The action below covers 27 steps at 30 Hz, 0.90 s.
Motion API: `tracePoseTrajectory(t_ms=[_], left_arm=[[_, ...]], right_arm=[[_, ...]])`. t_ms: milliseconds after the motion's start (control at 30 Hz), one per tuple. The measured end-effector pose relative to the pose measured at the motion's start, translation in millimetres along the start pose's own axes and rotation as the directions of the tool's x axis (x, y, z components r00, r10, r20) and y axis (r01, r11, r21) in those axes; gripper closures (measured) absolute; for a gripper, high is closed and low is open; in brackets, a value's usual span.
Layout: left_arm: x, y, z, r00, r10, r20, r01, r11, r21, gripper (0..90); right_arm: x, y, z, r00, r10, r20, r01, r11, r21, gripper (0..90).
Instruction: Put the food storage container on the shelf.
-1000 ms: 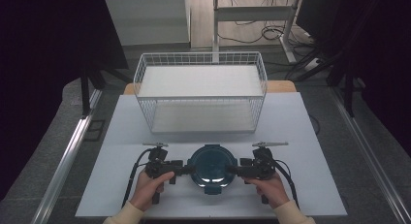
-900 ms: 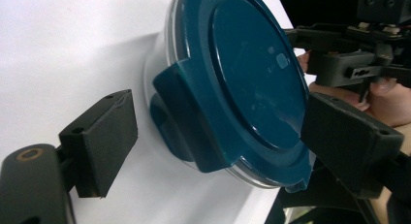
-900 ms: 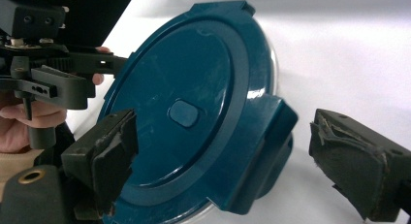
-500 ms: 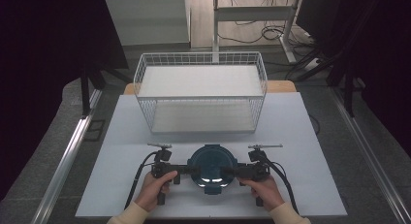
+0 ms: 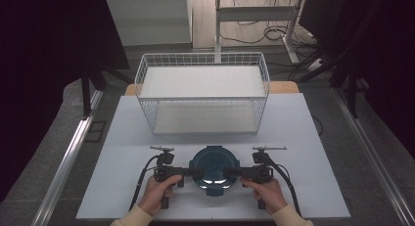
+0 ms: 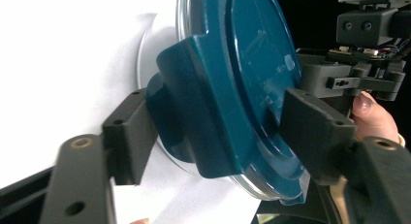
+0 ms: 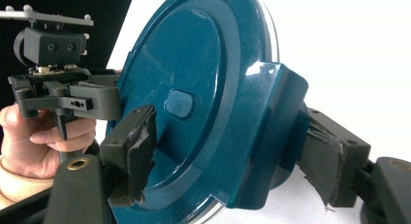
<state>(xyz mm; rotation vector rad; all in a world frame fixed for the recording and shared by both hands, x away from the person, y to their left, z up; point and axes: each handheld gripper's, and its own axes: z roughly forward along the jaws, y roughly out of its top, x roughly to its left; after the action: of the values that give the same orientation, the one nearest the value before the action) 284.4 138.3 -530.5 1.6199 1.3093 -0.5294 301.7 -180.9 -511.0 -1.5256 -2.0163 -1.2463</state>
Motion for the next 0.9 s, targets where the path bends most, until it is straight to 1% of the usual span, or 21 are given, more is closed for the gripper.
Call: tracePoseTrajectory(t_ms=[67,100,133,167,300,333,400,567,600,633,667,733,800,867,900], left_arm=[[0.0,-0.4,0.0,1.0000,-0.003,0.000,0.003,1.0000,-0.004,31.9],[-0.1,-0.6,-1.0,1.0000,-0.002,0.001,0.002,1.0000,-0.001,32.6],[-0.8,-0.9,-1.4,1.0000,-0.004,-0.001,0.004,1.0000,-0.005,32.6],[-3.3,-1.9,-2.9,1.0000,-0.001,-0.007,0.001,1.0000,-0.010,33.9],[-6.8,-4.3,-5.7,0.9998,0.012,-0.013,-0.013,0.9998,-0.016,36.4],[-9.7,-6.1,-7.5,0.9996,0.022,-0.018,-0.022,0.9995,-0.022,37.2],[-12.2,-8.0,-9.3,0.9993,0.031,-0.019,-0.031,0.9990,-0.032,38.6],[-15.9,-9.7,-12.7,0.9986,0.047,-0.022,-0.048,0.9978,-0.045,41.9],[-17.6,-10.0,-14.6,0.9978,0.063,-0.023,-0.064,0.9963,-0.058,42.8],[-17.6,-10.0,-14.6,0.9978,0.063,-0.023,-0.064,0.9963,-0.058,43.4],[-18.5,-10.0,-15.7,0.9970,0.073,-0.023,-0.075,0.9955,-0.058,43.5],[-20.7,-10.1,-18.3,0.9958,0.090,-0.022,-0.091,0.9937,-0.066,43.7],[-21.6,-10.3,-19.2,0.9956,0.091,-0.021,-0.092,0.9934,-0.069,43.9],[-23.6,-10.5,-21.4,0.9947,0.101,-0.021,-0.102,0.9922,-0.072,44.0],[-26.7,-10.5,-23.8,0.9938,0.109,-0.021,-0.111,0.9907,-0.079,44.2]], right_arm=[[-0.6,-0.1,-0.4,1.0000,0.007,-0.002,-0.007,1.000,-0.002,28.6],[-0.7,-0.3,-2.1,0.9999,0.015,-0.006,-0.015,1.000,-0.008,30.8],[-0.7,-0.3,-2.1,0.9999,0.015,-0.006,-0.015,1.000,-0.008,30.8],[0.7,-1.3,-4.6,0.9998,0.021,-0.007,-0.021,1.000,-0.015,33.0],[3.0,-3.2,-7.9,0.9999,0.013,-0.008,-0.013,1.000,-0.026,35.4],[4.5,-5.2,-10.6,0.9998,0.015,-0.011,-0.015,0.999,-0.038,37.3],[5.5,-6.8,-12.7,0.9998,0.015,-0.014,-0.016,0.999,-0.044,38.4],[8.2,-10.1,-17.0,0.9998,-0.001,-0.018,0.000,0.999,-0.052,40.3],[9.7,-11.5,-19.4,0.9997,-0.012,-0.020,0.011,0.998,-0.065,41.7],[9.7,-11.5,-19.4,0.9997,-0.012,-0.020,0.011,0.998,-0.065,41.7],[11.4,-12.0,-20.6,0.9991,-0.038,-0.019,0.036,0.997,-0.073,41.9],[13.6,-12.3,-22.0,0.9986,-0.049,-0.019,0.047,0.996,-0.078,41.9],[15.5,-12.6,-23.0,0.9977,-0.065,-0.019,0.064,0.994,-0.085,41.9],[16.7,-12.6,-23.7,0.9973,-0.071,-0.021,0.069,0.994,-0.087,41.9],[19.5,-12.3,-25.4,0.9959,-0.088,-0.022,0.086,0.992,-0.094,41.9]])
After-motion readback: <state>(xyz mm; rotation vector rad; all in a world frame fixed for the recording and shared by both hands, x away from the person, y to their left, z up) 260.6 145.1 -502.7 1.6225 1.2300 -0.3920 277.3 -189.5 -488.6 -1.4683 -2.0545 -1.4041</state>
